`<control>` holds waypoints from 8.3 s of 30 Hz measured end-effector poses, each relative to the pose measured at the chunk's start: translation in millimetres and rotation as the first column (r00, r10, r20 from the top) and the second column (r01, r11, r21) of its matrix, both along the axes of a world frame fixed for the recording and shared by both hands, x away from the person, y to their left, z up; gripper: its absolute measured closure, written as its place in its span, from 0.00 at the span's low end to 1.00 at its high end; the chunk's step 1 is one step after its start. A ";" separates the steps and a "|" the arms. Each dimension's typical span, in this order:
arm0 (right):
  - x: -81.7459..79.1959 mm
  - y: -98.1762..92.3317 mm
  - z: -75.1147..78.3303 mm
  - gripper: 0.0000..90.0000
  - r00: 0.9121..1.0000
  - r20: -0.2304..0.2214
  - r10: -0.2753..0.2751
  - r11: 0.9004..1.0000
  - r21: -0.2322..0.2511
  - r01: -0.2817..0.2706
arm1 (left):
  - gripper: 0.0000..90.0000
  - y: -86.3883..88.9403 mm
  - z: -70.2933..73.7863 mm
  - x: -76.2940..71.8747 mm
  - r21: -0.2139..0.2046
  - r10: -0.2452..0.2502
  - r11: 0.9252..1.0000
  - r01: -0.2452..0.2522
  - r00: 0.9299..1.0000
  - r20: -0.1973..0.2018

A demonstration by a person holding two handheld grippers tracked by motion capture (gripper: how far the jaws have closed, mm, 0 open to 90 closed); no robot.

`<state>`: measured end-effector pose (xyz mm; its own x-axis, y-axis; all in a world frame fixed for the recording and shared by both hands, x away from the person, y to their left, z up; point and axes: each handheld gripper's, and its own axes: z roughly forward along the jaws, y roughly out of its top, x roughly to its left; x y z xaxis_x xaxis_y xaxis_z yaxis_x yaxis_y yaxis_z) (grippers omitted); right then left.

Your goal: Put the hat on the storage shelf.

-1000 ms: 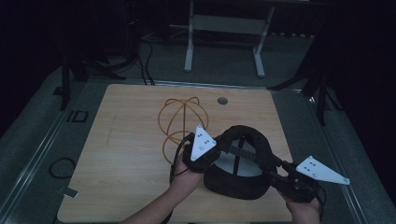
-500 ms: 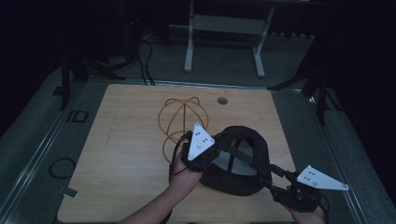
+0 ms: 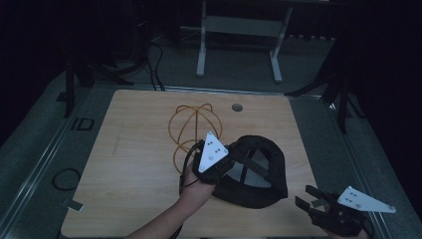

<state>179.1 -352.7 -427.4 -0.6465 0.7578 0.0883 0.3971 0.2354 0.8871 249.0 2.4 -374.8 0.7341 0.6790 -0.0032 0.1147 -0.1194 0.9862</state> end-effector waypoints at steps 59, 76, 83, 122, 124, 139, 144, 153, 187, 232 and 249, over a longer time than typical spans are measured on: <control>28.7 58.6 63.7 0.99 0.885 0.238 0.401 0.913 -0.025 -0.407 | 0.98 7.5 -6.7 0.9 0.016 -0.408 0.913 0.408 0.913 0.003; 31.8 51.7 70.7 0.99 0.906 0.246 0.345 0.935 -0.008 -0.354 | 0.70 19.8 -4.3 3.0 0.057 -0.285 0.956 0.286 0.958 -0.032; 32.8 38.6 77.4 0.99 0.924 0.268 0.272 0.959 0.009 -0.284 | 0.62 30.2 -2.6 -2.6 0.078 -0.217 0.973 0.217 0.976 0.000; 80.7 42.0 96.3 0.99 0.950 0.293 0.104 0.994 0.012 -0.112 | 0.04 162.6 -109.0 -15.9 0.118 0.154 0.982 -0.144 0.985 -0.080; 84.8 44.6 99.3 0.99 0.950 0.297 0.097 0.995 0.005 -0.104 | 0.04 171.4 -116.4 -15.2 0.121 0.191 0.976 -0.180 0.978 -0.082; 115.6 74.8 119.0 0.99 0.945 0.320 0.060 0.998 0.000 -0.063 | 0.03 226.4 -153.9 -23.6 0.141 0.434 0.897 -0.419 0.896 -0.091; 126.1 89.1 124.2 0.99 0.941 0.334 0.049 0.999 -0.018 -0.046 | 0.01 232.9 -157.3 -26.0 0.131 0.448 0.891 -0.434 0.887 -0.108; 144.7 124.2 134.8 0.99 0.940 0.337 0.048 0.999 -0.028 -0.041 | 0.01 238.5 -164.6 -28.4 0.157 0.477 0.875 -0.458 0.870 -0.122; 168.1 242.7 97.8 0.99 0.961 0.170 0.219 0.968 -0.163 -0.192 | 0.01 242.5 -166.1 -30.9 0.111 0.481 0.876 -0.469 0.866 -0.138; 171.1 197.2 83.1 0.15 0.964 0.108 0.242 0.970 -0.032 -0.240 | 0.01 237.6 -168.4 -32.5 0.122 0.476 0.878 -0.462 0.870 -0.130; 171.5 144.7 49.5 0.15 0.986 0.104 0.128 0.991 -0.047 -0.124 | 0.01 239.6 -169.1 -33.0 0.123 0.478 0.877 -0.464 0.868 -0.134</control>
